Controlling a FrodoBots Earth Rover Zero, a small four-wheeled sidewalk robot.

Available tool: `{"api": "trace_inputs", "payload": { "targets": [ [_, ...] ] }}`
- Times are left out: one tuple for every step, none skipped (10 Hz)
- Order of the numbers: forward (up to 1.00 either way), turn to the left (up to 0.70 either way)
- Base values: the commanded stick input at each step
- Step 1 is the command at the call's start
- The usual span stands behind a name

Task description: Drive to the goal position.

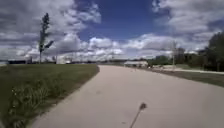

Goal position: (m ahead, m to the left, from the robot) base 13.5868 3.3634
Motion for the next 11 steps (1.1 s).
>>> {"api": "trace_inputs", "payload": {
  "targets": [
    [1.0,0.0],
    [1.0,0.0],
    [1.0,0.0],
    [1.0,0.0],
    [1.0,0.0],
    [1.0,0.0],
    [1.0,0.0],
    [1.0,-0.11],
    [1.0,-0.24],
    [1.0,-0.33],
    [1.0,0.0]
  ]
}}
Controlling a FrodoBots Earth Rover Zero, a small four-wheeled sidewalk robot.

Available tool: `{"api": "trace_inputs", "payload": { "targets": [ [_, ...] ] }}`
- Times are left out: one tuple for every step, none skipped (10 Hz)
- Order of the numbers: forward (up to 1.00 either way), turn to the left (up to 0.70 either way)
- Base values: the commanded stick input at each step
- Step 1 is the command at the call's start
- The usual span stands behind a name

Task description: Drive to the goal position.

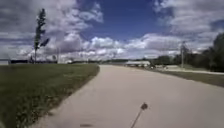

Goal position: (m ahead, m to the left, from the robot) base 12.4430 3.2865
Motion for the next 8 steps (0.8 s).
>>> {"api": "trace_inputs", "payload": {
  "targets": [
    [1.0,0.0],
    [1.0,0.0],
    [1.0,0.0],
    [1.0,0.0],
    [1.0,0.0],
    [1.0,0.0],
    [1.0,0.0],
    [1.0,0.0]
  ]
}}
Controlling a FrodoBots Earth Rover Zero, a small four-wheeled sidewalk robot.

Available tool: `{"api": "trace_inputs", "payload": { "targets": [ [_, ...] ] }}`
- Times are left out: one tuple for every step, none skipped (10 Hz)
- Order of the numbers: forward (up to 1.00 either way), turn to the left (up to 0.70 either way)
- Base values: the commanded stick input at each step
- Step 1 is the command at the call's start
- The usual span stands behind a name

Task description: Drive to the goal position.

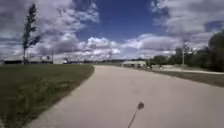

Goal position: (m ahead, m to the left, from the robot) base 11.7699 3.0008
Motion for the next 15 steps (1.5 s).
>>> {"api": "trace_inputs", "payload": {
  "targets": [
    [1.0,0.0],
    [1.0,0.0],
    [1.0,0.0],
    [1.0,0.0],
    [1.0,0.0],
    [1.0,0.0],
    [1.0,0.0],
    [1.0,0.0],
    [1.0,0.0],
    [1.0,0.0],
    [1.0,0.0],
    [1.0,0.0],
    [1.0,0.0],
    [1.0,0.0],
    [1.0,0.0]
  ]
}}
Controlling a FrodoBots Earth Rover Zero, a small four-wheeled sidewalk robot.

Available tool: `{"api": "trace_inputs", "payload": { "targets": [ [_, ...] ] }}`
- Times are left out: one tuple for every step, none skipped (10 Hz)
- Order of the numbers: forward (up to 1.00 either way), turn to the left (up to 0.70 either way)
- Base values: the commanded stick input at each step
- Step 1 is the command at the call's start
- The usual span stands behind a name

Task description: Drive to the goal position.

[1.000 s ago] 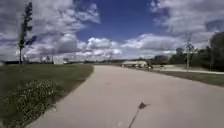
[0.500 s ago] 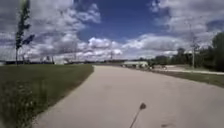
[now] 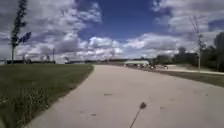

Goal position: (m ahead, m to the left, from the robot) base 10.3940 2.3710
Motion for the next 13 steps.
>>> {"api": "trace_inputs", "payload": {
  "targets": [
    [1.0,0.0],
    [1.0,0.0],
    [1.0,0.0],
    [1.0,0.0],
    [1.0,0.0],
    [1.0,0.0],
    [1.0,0.0],
    [1.0,0.0],
    [1.0,0.0],
    [1.0,0.0],
    [1.0,0.0],
    [1.0,0.0],
    [1.0,0.0]
  ]
}}
